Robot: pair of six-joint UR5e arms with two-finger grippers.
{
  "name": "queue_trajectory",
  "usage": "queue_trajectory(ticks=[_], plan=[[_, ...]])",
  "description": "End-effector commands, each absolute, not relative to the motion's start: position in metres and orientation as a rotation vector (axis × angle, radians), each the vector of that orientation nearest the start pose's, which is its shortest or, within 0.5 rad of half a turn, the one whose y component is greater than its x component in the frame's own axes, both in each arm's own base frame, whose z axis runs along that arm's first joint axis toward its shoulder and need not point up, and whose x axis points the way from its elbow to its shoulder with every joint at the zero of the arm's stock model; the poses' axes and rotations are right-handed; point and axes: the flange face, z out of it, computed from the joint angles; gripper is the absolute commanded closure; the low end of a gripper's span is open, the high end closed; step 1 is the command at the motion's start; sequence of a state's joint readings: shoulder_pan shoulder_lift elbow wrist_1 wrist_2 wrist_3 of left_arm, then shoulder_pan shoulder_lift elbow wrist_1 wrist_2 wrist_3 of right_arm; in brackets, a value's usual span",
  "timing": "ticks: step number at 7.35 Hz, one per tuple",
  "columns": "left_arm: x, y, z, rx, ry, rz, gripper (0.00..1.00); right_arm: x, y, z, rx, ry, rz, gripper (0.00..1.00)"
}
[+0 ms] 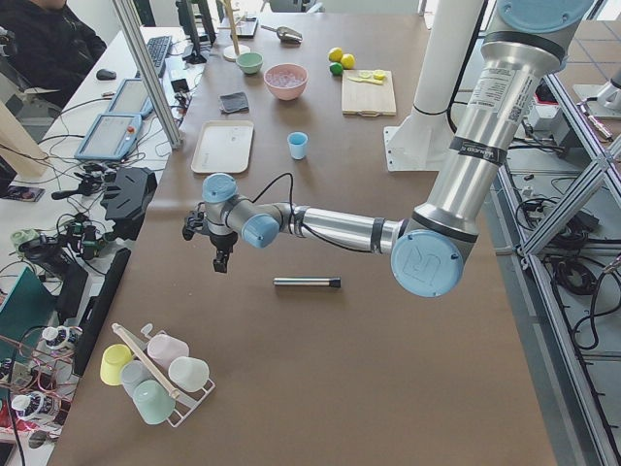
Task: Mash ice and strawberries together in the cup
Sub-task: 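Move the left gripper back toward the metal pestle, then lower the left gripper onto the metal pestle and grasp it upright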
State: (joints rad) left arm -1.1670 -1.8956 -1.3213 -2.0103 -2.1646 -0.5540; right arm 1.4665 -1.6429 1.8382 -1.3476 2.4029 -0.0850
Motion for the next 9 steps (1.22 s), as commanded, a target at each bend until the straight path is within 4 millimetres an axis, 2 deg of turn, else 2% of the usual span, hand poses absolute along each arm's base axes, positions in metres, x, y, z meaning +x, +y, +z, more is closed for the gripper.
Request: queue_trajectory(ticks=[1, 2, 4, 5, 6, 7, 8, 9], plan=[[0.191, -0.621, 0.58, 0.151, 0.735, 0.02, 0.24, 0.011, -0.472, 0.538, 0.374, -0.824, -0.344, 0.01], [0.197, -0.619, 0.571, 0.148, 0.746, 0.005, 0.24, 0.011, -0.472, 0.537, 0.375, -0.824, -0.343, 0.01], [0.187, -0.575, 0.575, 0.082, 0.816, -0.032, 0.24, 0.011, -0.471, 0.534, 0.382, -0.824, -0.346, 0.01], [0.182, -0.555, 0.596, 0.072, 0.809, -0.027, 0.25, 0.011, -0.472, 0.535, 0.381, -0.821, -0.345, 0.01], [0.195, -0.538, 0.612, 0.055, 0.801, -0.005, 0.24, 0.011, -0.474, 0.535, 0.383, -0.816, -0.346, 0.01], [0.205, -0.528, 0.611, 0.027, 0.811, -0.037, 0.24, 0.011, -0.472, 0.536, 0.381, -0.814, -0.344, 0.01], [0.22, -0.513, 0.612, 0.027, 0.828, -0.03, 0.24, 0.011, -0.47, 0.527, 0.395, -0.819, -0.35, 0.01], [0.226, -0.51, 0.612, 0.026, 0.831, -0.02, 0.24, 0.012, -0.468, 0.531, 0.388, -0.814, -0.346, 0.01]])
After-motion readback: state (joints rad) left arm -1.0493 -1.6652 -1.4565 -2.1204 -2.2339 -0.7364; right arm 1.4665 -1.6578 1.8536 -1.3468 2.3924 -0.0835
